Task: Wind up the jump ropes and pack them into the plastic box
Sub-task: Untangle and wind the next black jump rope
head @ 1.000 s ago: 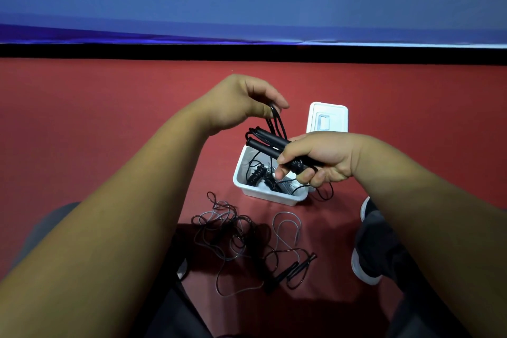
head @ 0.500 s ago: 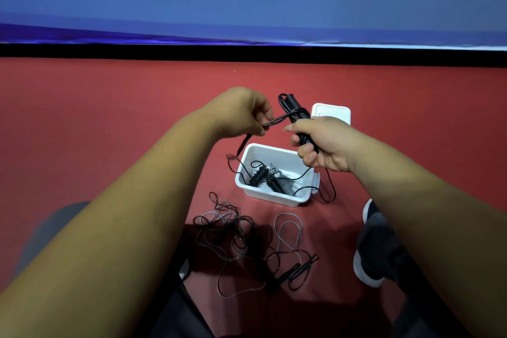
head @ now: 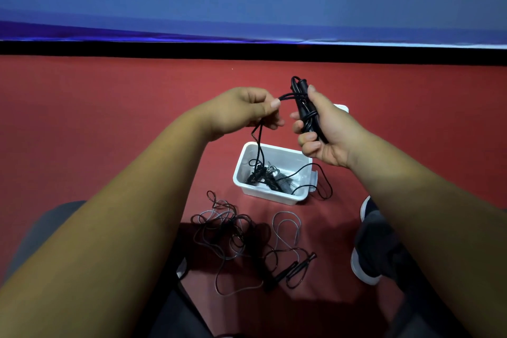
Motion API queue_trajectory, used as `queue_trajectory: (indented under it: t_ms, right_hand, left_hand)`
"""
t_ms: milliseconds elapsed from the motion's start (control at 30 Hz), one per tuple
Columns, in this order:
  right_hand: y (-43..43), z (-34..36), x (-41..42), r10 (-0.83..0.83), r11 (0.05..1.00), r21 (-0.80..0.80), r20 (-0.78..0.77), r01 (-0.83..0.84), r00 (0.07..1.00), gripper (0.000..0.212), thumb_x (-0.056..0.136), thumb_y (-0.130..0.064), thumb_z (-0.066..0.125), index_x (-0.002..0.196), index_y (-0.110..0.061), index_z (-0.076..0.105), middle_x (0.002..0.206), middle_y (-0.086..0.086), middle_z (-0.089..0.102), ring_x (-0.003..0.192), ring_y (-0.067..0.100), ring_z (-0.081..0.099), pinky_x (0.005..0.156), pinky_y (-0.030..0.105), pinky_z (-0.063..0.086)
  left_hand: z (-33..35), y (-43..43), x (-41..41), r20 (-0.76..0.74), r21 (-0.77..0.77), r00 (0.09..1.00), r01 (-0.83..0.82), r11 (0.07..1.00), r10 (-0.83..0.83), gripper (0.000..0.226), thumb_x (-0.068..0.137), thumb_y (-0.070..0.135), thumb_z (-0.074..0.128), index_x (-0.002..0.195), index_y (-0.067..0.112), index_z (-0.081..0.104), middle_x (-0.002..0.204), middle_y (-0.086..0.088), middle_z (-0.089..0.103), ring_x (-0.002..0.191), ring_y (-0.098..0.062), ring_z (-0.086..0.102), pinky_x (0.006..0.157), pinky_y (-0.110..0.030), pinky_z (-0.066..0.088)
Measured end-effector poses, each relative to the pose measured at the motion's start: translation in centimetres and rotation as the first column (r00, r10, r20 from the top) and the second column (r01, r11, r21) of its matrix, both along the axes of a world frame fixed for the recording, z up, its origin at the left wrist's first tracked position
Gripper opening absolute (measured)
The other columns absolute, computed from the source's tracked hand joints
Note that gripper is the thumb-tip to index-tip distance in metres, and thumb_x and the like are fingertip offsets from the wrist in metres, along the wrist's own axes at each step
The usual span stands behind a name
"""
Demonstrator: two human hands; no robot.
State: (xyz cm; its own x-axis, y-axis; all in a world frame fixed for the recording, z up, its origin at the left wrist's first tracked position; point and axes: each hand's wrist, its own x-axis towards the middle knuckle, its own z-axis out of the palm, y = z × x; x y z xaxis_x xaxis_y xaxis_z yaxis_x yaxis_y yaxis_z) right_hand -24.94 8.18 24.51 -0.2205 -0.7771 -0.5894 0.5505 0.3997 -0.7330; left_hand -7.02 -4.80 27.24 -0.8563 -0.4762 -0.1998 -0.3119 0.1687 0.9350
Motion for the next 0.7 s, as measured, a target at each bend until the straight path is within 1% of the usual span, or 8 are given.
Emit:
queue_trajectory:
  t_ms: [100, 233, 367, 433, 467, 567, 633, 700]
  right_hand:
    - [0.0, 0.1, -0.3, -0.009, 1.0, -0.003, 0.053, 0.009, 0.999, 0.05, 0.096, -0.064, 0.058, 0.105, -0.014, 0.058, 0.072, -0.002, 0.051, 0.051, 0.008, 0.027, 0.042, 0.018, 0.017]
    - [0.1, 0.5, -0.3, 0.011, 1.0, -0.024, 0.078, -0.009, 0.997, 0.041, 0.098, -0.049, 0.052, 0.104, -0.009, 0.056, 0.072, 0.002, 0.054, 0.046, 0.006, 0.026, 0.039, 0.016, 0.014]
    - [0.2, 0.7, -0.2, 0.05, 0.997, -0.059, 0.052, -0.047, 0.997, 0.032, 0.101, -0.038, 0.05, 0.093, -0.007, 0.056, 0.08, 0.007, 0.06, 0.045, 0.007, 0.028, 0.034, 0.018, 0.016]
    - [0.2, 0.6, 0.0, 0.027, 0.996, -0.085, 0.055, -0.023, 0.998, 0.026, 0.101, -0.033, 0.05, 0.094, -0.009, 0.056, 0.083, 0.009, 0.061, 0.047, 0.009, 0.03, 0.034, 0.018, 0.018]
    - [0.1, 0.5, 0.0, 0.005, 0.995, -0.101, 0.065, 0.002, 0.998, 0.023, 0.101, -0.031, 0.05, 0.097, -0.009, 0.057, 0.083, 0.009, 0.061, 0.048, 0.009, 0.031, 0.034, 0.018, 0.019]
    - [-0.1, 0.4, -0.5, -0.041, 0.991, -0.127, 0.082, 0.051, 0.996, 0.021, 0.101, -0.028, 0.049, 0.108, -0.013, 0.062, 0.078, 0.006, 0.057, 0.048, 0.009, 0.031, 0.036, 0.018, 0.021]
    - [-0.1, 0.4, -0.9, -0.056, 0.991, -0.118, 0.098, 0.067, 0.994, 0.019, 0.1, -0.029, 0.05, 0.104, -0.014, 0.06, 0.074, 0.004, 0.053, 0.048, 0.009, 0.03, 0.037, 0.019, 0.023]
    - [0.0, 0.3, -1.2, -0.056, 0.993, -0.095, 0.123, 0.068, 0.991, 0.022, 0.098, -0.032, 0.051, 0.099, -0.012, 0.057, 0.073, 0.003, 0.052, 0.047, 0.008, 0.03, 0.036, 0.019, 0.024]
  left_hand:
    - [0.2, 0.1, -0.1, -0.027, 0.077, 1.0, 0.009, 0.997, -0.007, 0.024, 0.109, 0.027, 0.054, 0.108, 0.006, 0.065, 0.107, -0.016, 0.078, 0.105, -0.028, 0.074, 0.097, -0.034, 0.056]
    - [0.2, -0.2, 0.2, 0.042, -0.004, 0.998, -0.05, 0.999, 0.05, 0.021, 0.1, 0.022, 0.069, 0.108, 0.003, 0.07, 0.101, -0.011, 0.078, 0.082, -0.023, 0.071, 0.081, -0.041, 0.051]
    - [0.3, -0.4, 0.4, 0.22, -0.19, 0.973, -0.031, 0.981, 0.074, 0.019, 0.085, 0.029, 0.086, 0.091, 0.013, 0.076, 0.082, 0.0, 0.079, 0.071, -0.012, 0.066, 0.072, -0.032, 0.05]
    - [0.2, -0.3, 0.3, 0.316, -0.256, 0.946, 0.011, 0.967, 0.073, 0.031, 0.082, 0.039, 0.088, 0.082, 0.012, 0.071, 0.071, 0.0, 0.075, 0.061, -0.01, 0.063, 0.062, -0.027, 0.05]
    - [0.0, -0.2, 0.3, 0.337, -0.248, 0.939, 0.015, 0.969, 0.071, 0.036, 0.084, 0.043, 0.085, 0.081, 0.011, 0.069, 0.067, -0.004, 0.071, 0.058, -0.012, 0.063, 0.057, -0.024, 0.05]
    - [-0.3, 0.1, 0.4, 0.274, -0.118, 0.96, -0.018, 0.993, 0.05, 0.041, 0.095, 0.05, 0.071, 0.092, 0.009, 0.072, 0.058, -0.011, 0.057, 0.051, -0.018, 0.06, 0.053, -0.025, 0.046]
    - [-0.5, 0.1, 0.4, 0.175, -0.029, 0.984, -0.025, 0.999, 0.03, 0.046, 0.103, 0.051, 0.058, 0.097, 0.008, 0.073, 0.057, -0.005, 0.046, 0.047, -0.017, 0.048, 0.052, -0.026, 0.036]
    - [-0.4, -0.1, 0.4, 0.09, 0.043, 0.996, -0.031, 0.999, 0.027, 0.05, 0.108, 0.049, 0.049, 0.103, 0.006, 0.074, 0.061, -0.001, 0.045, 0.05, -0.015, 0.033, 0.053, -0.029, 0.028]
